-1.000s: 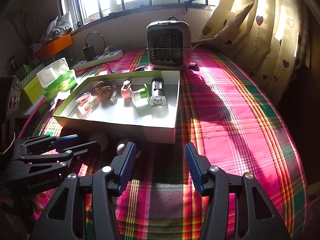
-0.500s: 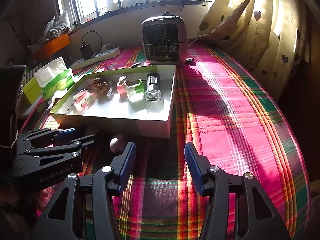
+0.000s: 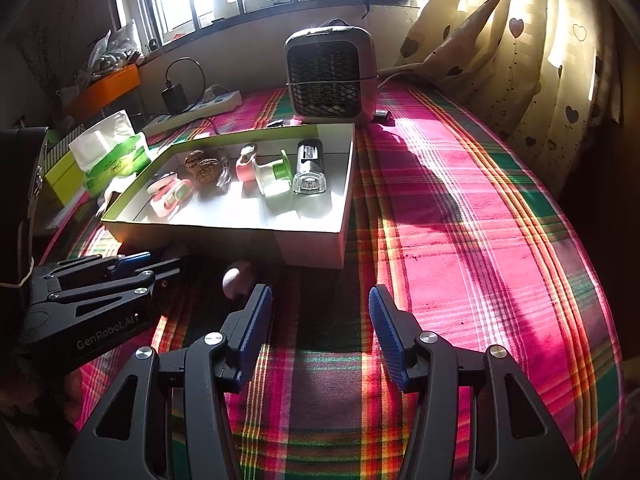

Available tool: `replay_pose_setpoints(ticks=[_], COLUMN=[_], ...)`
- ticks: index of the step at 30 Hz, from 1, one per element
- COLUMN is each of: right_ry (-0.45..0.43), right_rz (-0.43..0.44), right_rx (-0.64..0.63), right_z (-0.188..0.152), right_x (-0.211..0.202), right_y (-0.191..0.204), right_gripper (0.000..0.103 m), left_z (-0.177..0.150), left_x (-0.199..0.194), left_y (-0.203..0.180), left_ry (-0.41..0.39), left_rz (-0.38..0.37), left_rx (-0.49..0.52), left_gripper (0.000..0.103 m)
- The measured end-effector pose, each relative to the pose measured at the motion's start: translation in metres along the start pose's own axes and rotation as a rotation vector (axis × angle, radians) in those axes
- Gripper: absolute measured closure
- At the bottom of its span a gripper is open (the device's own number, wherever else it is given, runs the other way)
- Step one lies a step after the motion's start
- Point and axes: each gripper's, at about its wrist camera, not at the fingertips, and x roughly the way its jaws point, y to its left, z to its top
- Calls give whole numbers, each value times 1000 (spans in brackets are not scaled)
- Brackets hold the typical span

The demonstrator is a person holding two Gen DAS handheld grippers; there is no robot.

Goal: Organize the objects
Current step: 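Close the left gripper on the clear round cup while the right approaches the white knob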

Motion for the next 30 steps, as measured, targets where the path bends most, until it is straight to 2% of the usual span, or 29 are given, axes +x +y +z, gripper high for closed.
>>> replay_pose_setpoints(ticks=[17,30], right_ry=[28,64], right_rz=[55,36], right_rx=[-54,-58], right_z=[0,9], right_x=[11,30], right_y=[32,48], right_gripper=[51,51], left_z=[-22,-22], left_x=[-18,-18], left_y=[24,29], left_ry=[0,-10], left_rz=[16,2], left_rx=[-14,-25], left_gripper=[77,77])
